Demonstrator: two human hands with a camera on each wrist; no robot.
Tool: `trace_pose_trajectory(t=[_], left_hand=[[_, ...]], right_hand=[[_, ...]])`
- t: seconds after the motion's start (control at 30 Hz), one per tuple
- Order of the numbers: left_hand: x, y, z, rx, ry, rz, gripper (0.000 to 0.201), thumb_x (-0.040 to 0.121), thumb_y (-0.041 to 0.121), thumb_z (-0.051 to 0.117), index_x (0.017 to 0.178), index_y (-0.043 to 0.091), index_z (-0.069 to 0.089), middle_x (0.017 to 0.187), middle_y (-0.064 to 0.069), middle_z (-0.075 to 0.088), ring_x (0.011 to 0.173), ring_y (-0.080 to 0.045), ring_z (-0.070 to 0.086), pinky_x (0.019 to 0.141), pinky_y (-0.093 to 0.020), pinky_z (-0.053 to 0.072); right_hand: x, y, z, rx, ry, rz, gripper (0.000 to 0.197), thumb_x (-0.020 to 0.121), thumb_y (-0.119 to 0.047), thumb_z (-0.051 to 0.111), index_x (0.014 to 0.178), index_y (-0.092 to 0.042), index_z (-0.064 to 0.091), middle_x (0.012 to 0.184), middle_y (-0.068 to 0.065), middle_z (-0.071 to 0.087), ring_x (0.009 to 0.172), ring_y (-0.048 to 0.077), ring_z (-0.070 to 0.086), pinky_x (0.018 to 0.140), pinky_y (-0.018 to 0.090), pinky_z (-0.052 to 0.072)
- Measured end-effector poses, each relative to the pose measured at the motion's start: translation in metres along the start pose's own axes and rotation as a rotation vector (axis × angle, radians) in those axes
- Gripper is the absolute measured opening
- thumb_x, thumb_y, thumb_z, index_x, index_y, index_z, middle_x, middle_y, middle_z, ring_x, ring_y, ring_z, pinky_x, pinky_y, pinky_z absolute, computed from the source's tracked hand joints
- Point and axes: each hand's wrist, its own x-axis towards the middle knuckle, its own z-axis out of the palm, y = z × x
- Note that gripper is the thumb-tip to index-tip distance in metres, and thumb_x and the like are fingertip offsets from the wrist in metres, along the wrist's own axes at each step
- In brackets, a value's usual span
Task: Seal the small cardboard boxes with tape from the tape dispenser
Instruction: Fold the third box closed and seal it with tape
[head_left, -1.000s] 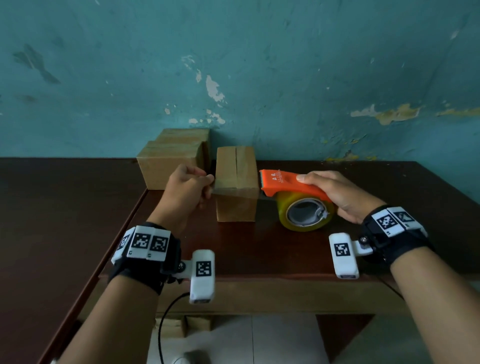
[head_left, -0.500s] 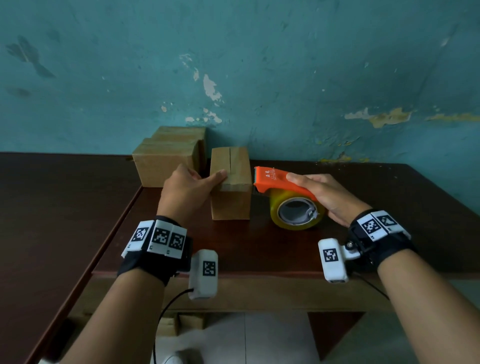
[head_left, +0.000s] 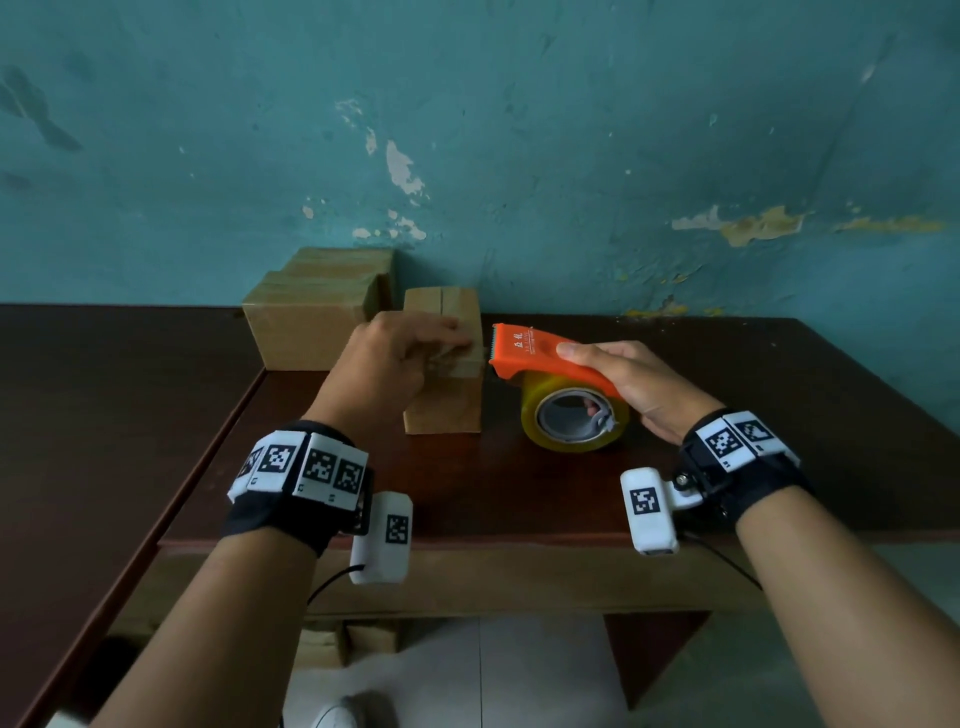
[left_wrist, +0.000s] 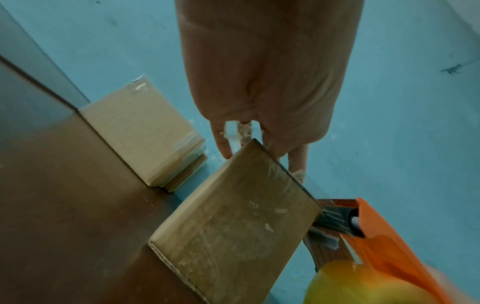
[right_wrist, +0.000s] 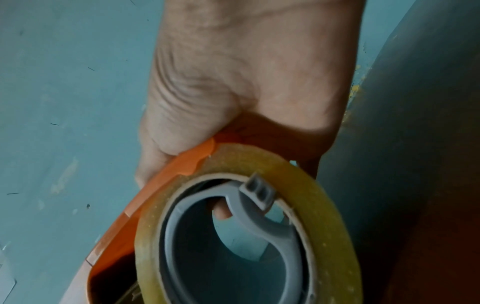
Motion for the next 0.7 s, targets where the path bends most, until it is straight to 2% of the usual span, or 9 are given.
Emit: trace_pose_trajectory(t=[0.07, 0.13, 0.23, 0.3, 0.4, 0.47, 0.57, 0.63, 0.7], left_hand=[[0.001, 0.003, 0.002, 0.027, -0.015, 0.026, 0.046, 0.095, -0.004, 0.057, 0.118, 0.029, 0.078, 0.136, 0.007, 0.069, 0.131, -0.012, 0.059, 0.110, -0.027, 0.048], [0.000, 0.010, 0.002, 0.026, 0.001, -0.026, 0.040, 0.095, 0.009, 0.053, 0.117, 0.029, 0.079, 0.135, 0.009, 0.069, 0.133, -0.015, 0.059, 0.111, -0.040, 0.048], [-0.003, 0.021, 0.000, -0.015, -0.006, -0.122, 0.041, 0.086, 0.039, 0.052, 0.115, 0.032, 0.080, 0.134, 0.015, 0.069, 0.132, -0.008, 0.057, 0.110, -0.036, 0.045], [-0.005, 0.021, 0.002, 0.010, -0.017, -0.106, 0.041, 0.086, 0.050, 0.066, 0.120, 0.030, 0.077, 0.138, 0.015, 0.066, 0.135, -0.007, 0.054, 0.112, -0.035, 0.042], [-0.006, 0.014, 0.011, 0.154, -0.048, -0.061, 0.062, 0.076, 0.059, 0.084, 0.128, 0.028, 0.071, 0.142, 0.014, 0.063, 0.138, -0.010, 0.051, 0.108, -0.037, 0.043], [-0.005, 0.010, 0.013, 0.172, -0.068, -0.080, 0.069, 0.071, 0.055, 0.089, 0.131, 0.029, 0.068, 0.142, 0.015, 0.062, 0.143, -0.012, 0.048, 0.110, -0.044, 0.042], [-0.005, 0.004, 0.013, 0.143, -0.022, -0.057, 0.054, 0.074, 0.035, 0.092, 0.124, 0.031, 0.071, 0.143, 0.014, 0.062, 0.145, -0.015, 0.047, 0.109, -0.050, 0.044], [-0.006, 0.002, 0.014, 0.139, -0.003, -0.043, 0.049, 0.077, 0.030, 0.091, 0.122, 0.031, 0.071, 0.141, 0.014, 0.063, 0.142, -0.016, 0.050, 0.106, -0.049, 0.046], [-0.005, 0.002, 0.016, 0.132, 0.010, -0.030, 0.046, 0.077, 0.030, 0.091, 0.120, 0.030, 0.072, 0.139, 0.015, 0.064, 0.135, -0.015, 0.056, 0.100, -0.043, 0.048]], right_hand=[[0.002, 0.001, -0.001, -0.004, 0.002, -0.008, 0.066, 0.083, -0.056, 0.071, 0.110, 0.004, 0.075, 0.088, 0.012, 0.077, 0.072, 0.017, 0.071, 0.061, 0.019, 0.054], [0.003, 0.000, 0.000, -0.015, 0.005, -0.008, 0.065, 0.084, -0.056, 0.070, 0.109, 0.003, 0.075, 0.089, 0.013, 0.078, 0.075, 0.020, 0.071, 0.060, 0.019, 0.055], [0.006, 0.002, -0.001, -0.021, 0.008, -0.005, 0.067, 0.085, -0.057, 0.070, 0.111, 0.004, 0.075, 0.097, 0.022, 0.078, 0.082, 0.029, 0.070, 0.062, 0.023, 0.056], [0.007, 0.002, -0.001, -0.017, 0.016, -0.006, 0.069, 0.084, -0.058, 0.071, 0.111, 0.006, 0.074, 0.098, 0.026, 0.076, 0.083, 0.032, 0.068, 0.062, 0.025, 0.056], [0.007, 0.002, -0.002, -0.013, 0.013, -0.001, 0.069, 0.084, -0.057, 0.071, 0.111, 0.007, 0.073, 0.093, 0.019, 0.075, 0.081, 0.031, 0.068, 0.058, 0.022, 0.056], [0.007, 0.002, -0.001, -0.001, 0.015, 0.000, 0.069, 0.084, -0.057, 0.071, 0.111, 0.007, 0.073, 0.094, 0.020, 0.075, 0.083, 0.032, 0.067, 0.058, 0.022, 0.056], [0.008, 0.002, -0.001, 0.005, 0.025, -0.009, 0.070, 0.084, -0.055, 0.072, 0.114, 0.008, 0.072, 0.098, 0.027, 0.075, 0.087, 0.033, 0.067, 0.059, 0.021, 0.056], [0.008, 0.002, -0.002, 0.005, 0.023, -0.020, 0.072, 0.083, -0.055, 0.072, 0.116, 0.009, 0.071, 0.103, 0.032, 0.073, 0.088, 0.033, 0.068, 0.060, 0.021, 0.056], [0.007, 0.002, -0.004, 0.003, 0.022, -0.024, 0.073, 0.083, -0.056, 0.072, 0.116, 0.010, 0.071, 0.099, 0.027, 0.075, 0.088, 0.032, 0.067, 0.060, 0.020, 0.056]])
